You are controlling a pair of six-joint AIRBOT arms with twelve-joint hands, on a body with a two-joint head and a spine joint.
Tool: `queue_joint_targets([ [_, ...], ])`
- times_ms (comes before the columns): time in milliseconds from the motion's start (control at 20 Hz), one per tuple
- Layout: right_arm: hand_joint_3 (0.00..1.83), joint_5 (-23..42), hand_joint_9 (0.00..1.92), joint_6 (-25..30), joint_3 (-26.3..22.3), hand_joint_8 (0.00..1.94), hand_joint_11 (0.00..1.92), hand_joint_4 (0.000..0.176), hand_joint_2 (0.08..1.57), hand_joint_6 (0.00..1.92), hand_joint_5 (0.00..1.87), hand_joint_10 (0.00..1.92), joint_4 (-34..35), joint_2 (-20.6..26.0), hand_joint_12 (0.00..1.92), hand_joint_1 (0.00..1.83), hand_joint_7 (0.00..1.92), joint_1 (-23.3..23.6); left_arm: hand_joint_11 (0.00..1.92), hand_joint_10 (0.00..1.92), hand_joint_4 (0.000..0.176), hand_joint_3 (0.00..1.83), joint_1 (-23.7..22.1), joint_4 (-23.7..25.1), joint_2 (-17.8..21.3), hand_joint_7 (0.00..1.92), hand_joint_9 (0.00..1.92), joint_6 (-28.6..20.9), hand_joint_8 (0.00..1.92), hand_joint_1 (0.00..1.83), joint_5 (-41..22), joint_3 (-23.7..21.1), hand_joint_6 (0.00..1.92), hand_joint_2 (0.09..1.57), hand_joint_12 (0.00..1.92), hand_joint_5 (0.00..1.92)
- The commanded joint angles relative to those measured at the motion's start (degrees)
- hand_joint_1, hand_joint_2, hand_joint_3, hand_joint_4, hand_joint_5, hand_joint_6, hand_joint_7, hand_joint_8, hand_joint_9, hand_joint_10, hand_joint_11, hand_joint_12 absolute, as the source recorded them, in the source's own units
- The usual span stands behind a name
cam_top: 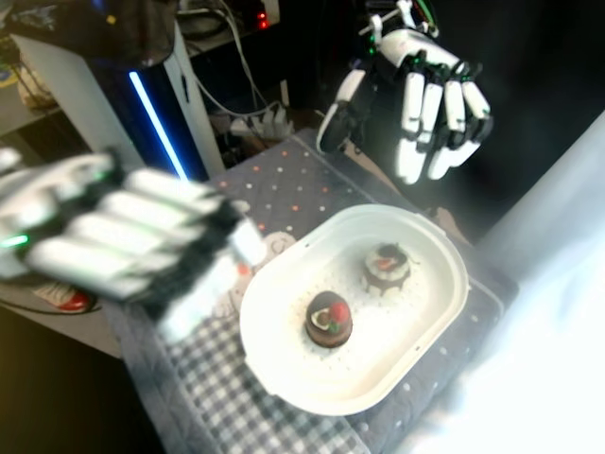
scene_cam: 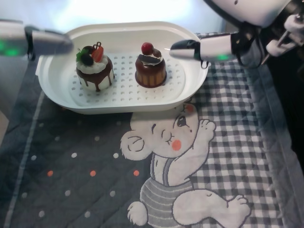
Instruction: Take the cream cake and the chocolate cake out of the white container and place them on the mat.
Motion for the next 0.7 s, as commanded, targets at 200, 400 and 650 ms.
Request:
queue_joint_targets([
  [200, 0.00, -1.38, 0.74, -0.42, 4.93, 0.03, 0.28, 0.000, 0.88, 0.01, 0.71, 0.28, 0.60, -4.76, 1.54, 0.83, 0.84, 4.30, 0.00, 0.01, 0.000, 0.00, -5.22, 1.66, -1.80, 0.24, 0.23, 4.77, 0.00, 0.62, 1.51, 1.41, 0.00, 0.84, 0.70, 0.33],
  [400, 0.00, -6.04, 0.61, -0.42, 8.43, 0.00, 0.21, 0.000, 0.85, 0.00, 0.62, 0.33, 1.09, -8.78, 1.58, 0.83, 0.70, 5.91, 0.18, 0.01, 0.000, 0.00, -7.15, 1.68, -4.22, 0.44, 0.51, 4.77, 0.00, 0.73, 8.16, 4.48, 0.00, 0.87, 0.80, 0.38],
  [650, 0.00, -8.95, 0.51, -0.43, 10.70, 0.00, 0.17, 0.000, 0.85, 0.00, 0.56, 0.46, 2.08, -11.93, 1.43, 0.86, 0.66, 5.95, 0.02, 0.01, 0.000, 0.00, -7.39, 1.66, -6.47, 0.50, 0.53, 4.77, 0.00, 0.70, 13.15, 6.85, 0.00, 0.83, 1.26, 0.43],
])
